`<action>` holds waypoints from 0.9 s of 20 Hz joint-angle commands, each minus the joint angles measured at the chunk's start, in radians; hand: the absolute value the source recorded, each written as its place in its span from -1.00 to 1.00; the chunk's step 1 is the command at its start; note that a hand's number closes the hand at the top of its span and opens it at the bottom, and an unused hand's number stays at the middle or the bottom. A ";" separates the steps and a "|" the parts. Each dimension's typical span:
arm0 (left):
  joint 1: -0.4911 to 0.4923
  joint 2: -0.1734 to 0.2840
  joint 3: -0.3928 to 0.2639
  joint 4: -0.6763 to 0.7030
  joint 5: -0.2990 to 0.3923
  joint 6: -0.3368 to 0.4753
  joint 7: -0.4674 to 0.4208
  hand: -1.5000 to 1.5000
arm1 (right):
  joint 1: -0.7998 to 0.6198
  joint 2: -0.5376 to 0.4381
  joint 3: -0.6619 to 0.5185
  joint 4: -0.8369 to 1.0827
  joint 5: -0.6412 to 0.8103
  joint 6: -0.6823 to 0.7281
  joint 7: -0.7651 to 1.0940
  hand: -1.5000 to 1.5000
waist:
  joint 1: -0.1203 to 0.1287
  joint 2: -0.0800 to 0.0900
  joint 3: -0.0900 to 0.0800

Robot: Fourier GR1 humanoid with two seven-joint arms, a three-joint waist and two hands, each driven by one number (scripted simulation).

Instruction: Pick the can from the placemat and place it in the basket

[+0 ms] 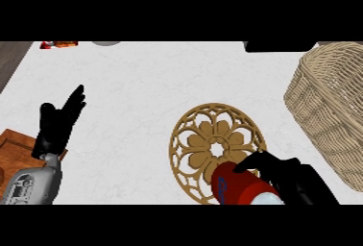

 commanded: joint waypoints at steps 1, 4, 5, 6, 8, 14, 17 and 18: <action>-0.028 -0.015 -0.015 -0.004 -0.002 0.001 0.026 0.00 | -0.067 0.013 -0.034 -0.244 -0.139 0.081 0.231 1.00 | 0.010 0.003 0.000; -0.002 -0.010 -0.026 -0.032 -0.013 -0.005 0.012 0.00 | -0.207 0.014 -0.096 -0.254 -0.187 0.129 0.368 1.00 | 0.021 0.004 0.000; -0.001 -0.010 -0.017 -0.025 -0.017 0.010 0.021 0.00 | -0.228 0.014 -0.109 -0.289 -0.203 0.133 0.396 1.00 | 0.016 0.001 -0.001; 0.002 -0.021 -0.032 -0.007 -0.032 0.015 -0.014 0.00 | -0.309 0.014 -0.148 -0.246 -0.221 0.145 0.430 1.00 | 0.019 0.005 -0.001; -0.015 -0.020 -0.022 -0.005 -0.016 0.008 0.011 0.00 | -0.386 0.014 -0.185 -0.248 -0.236 0.180 0.486 1.00 | 0.016 0.003 0.000; -0.043 -0.022 -0.028 0.022 -0.035 0.019 0.015 0.00 | -0.682 0.014 -0.333 -0.163 -0.279 0.233 0.684 1.00 | 0.007 0.000 -0.001; 0.009 -0.021 -0.025 -0.020 -0.023 0.008 0.013 0.00 | -0.842 -0.071 -0.520 -0.055 -0.317 0.373 0.698 1.00 | 0.014 -0.001 0.001; 0.006 -0.039 -0.036 -0.012 -0.033 0.024 0.005 0.00 | -0.825 -0.168 -0.550 0.005 -0.285 0.396 0.623 1.00 | 0.009 0.001 0.001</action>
